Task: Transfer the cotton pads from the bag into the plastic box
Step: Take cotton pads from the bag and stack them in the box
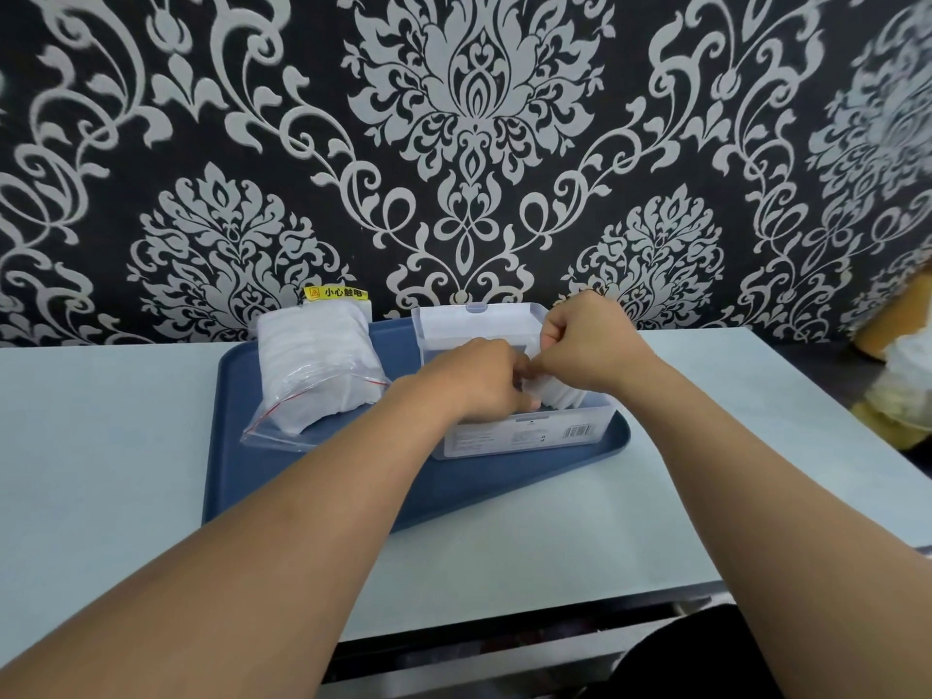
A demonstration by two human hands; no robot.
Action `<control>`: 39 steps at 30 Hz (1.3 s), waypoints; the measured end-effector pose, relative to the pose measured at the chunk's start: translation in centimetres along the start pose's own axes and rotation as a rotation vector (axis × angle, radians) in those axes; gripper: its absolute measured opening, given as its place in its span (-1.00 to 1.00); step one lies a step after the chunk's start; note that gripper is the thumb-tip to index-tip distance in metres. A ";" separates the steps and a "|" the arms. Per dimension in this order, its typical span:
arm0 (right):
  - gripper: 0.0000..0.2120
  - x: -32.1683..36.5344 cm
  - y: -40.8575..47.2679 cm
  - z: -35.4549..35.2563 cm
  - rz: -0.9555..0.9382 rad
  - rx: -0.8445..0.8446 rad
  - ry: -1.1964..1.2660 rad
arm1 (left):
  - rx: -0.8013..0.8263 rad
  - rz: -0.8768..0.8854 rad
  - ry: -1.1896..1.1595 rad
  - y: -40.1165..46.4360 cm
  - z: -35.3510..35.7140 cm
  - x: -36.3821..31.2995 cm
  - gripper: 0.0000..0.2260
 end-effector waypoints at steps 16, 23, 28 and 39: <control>-0.68 0.3 -1.8 -0.7 0.040 0.263 -0.149 | 0.037 0.003 0.037 0.7 0.4 0.1 -0.68; -0.77 1.9 -2.8 -1.4 -0.052 0.228 -0.255 | -0.203 0.031 0.088 -1.5 -1.3 -0.2 -0.73; -0.81 8.6 -6.2 -1.6 -0.326 0.078 0.082 | -0.493 0.106 -0.046 -8.9 -7.1 1.3 -0.80; -0.70 14.8 -7.3 9.1 -0.459 0.387 -0.187 | -0.278 -0.262 -0.201 -17.7 -4.5 11.5 -0.46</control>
Point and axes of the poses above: each hand's wrist, its own y-axis towards the middle knuckle, its own z-axis out of the palm, x = y × z, the point moved 2 cm from there along y, towards the middle knuckle, and after that the axes turned 8 degrees about x, right-handed, at the moved point
